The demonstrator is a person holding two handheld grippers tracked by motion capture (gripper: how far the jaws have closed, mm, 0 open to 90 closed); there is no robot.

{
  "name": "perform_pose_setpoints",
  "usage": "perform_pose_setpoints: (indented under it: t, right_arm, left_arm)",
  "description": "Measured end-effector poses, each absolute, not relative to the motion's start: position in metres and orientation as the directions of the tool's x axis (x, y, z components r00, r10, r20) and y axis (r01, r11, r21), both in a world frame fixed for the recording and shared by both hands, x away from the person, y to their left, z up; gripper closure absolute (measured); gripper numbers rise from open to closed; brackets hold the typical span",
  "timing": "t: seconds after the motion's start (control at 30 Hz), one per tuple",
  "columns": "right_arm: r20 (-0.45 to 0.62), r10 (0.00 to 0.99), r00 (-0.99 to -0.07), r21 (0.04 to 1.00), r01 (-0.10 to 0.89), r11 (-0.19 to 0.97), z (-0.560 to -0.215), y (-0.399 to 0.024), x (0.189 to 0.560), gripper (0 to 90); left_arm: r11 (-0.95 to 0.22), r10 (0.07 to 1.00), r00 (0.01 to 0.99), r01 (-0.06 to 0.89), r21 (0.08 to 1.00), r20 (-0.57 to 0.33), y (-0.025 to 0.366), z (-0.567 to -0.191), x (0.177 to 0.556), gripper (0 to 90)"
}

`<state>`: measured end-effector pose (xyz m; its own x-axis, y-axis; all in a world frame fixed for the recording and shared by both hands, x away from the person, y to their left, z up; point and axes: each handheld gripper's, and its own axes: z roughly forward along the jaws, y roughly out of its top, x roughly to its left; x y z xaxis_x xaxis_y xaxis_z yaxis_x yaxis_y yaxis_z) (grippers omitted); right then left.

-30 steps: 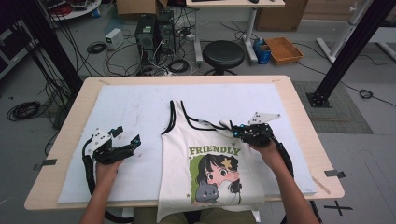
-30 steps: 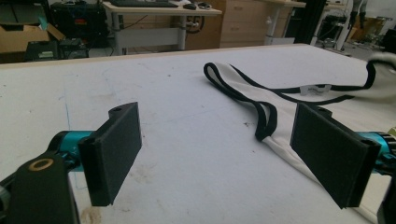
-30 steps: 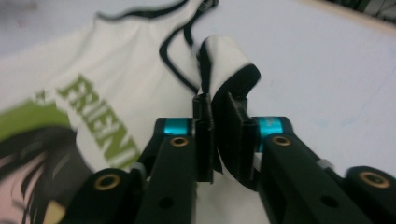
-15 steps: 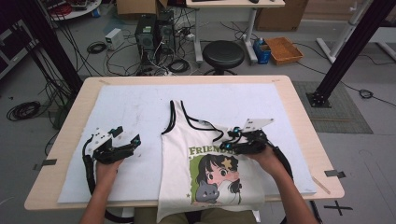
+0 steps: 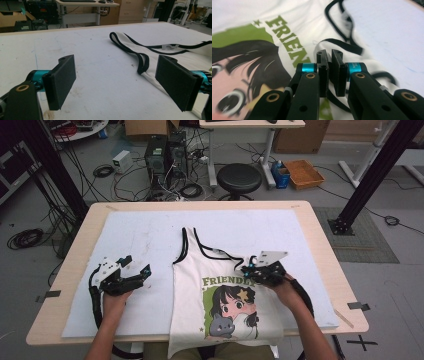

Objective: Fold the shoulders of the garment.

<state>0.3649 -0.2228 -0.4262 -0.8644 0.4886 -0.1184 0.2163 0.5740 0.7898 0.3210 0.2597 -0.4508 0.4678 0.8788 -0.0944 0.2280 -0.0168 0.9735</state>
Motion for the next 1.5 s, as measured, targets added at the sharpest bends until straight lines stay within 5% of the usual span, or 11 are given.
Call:
perform_pose_setpoints:
  t: [0.3,0.37,0.47,0.67,0.8,0.9,0.97,1.0,1.2,1.5]
  right_arm:
    - [-0.018,0.416,-0.909,0.808,0.232,0.542,-0.417,-0.28,0.357,84.8]
    - [0.109,0.393,-0.913,0.789,0.32,0.525,-0.422,-0.285,0.36,67.7]
    - [0.131,0.417,-0.899,0.805,0.342,0.484,-0.421,-0.288,0.36,65.6]
    - [0.099,0.394,-0.914,0.82,0.299,0.488,-0.42,-0.267,0.359,74.7]
    - [0.085,0.372,-0.925,0.711,0.317,0.627,-0.438,-0.249,0.363,81.6]
    - [0.095,0.372,-0.923,0.704,0.326,0.631,-0.441,-0.251,0.362,81.5]
    - [0.104,0.376,-0.921,0.708,0.334,0.623,-0.441,-0.255,0.363,76.4]
    - [0.122,0.41,-0.904,0.736,0.36,0.574,-0.44,-0.259,0.364,57.6]
    - [0.182,0.583,-0.792,0.854,0.421,0.306,-0.43,-0.293,0.371,27.1]
    - [0.199,0.725,-0.659,0.919,0.383,0.096,-0.421,-0.33,0.361,20.8]
  left_arm:
    - [-0.011,0.88,0.464,0.234,0.972,-0.102,0.26,-0.451,0.322,16.9]
    - [-0.012,0.88,0.464,0.237,0.972,-0.103,0.26,-0.451,0.322,16.9]
    - [-0.01,0.881,0.461,0.24,0.971,-0.105,0.26,-0.451,0.322,17.2]
    - [-0.01,0.881,0.46,0.244,0.97,-0.107,0.26,-0.451,0.322,17.4]
    - [-0.015,0.882,0.461,0.242,0.97,-0.101,0.26,-0.451,0.322,17.4]
    - [-0.016,0.881,0.463,0.245,0.969,-0.103,0.26,-0.451,0.323,17.4]
    - [-0.017,0.881,0.461,0.247,0.969,-0.102,0.26,-0.45,0.323,17.4]
    - [-0.019,0.882,0.461,0.248,0.969,-0.1,0.259,-0.45,0.323,17.4]
    - [0.001,0.866,0.481,0.272,0.962,-0.137,0.253,-0.443,0.329,17.4]
    - [0.022,0.813,0.544,0.326,0.945,-0.207,0.224,-0.404,0.373,17.1]
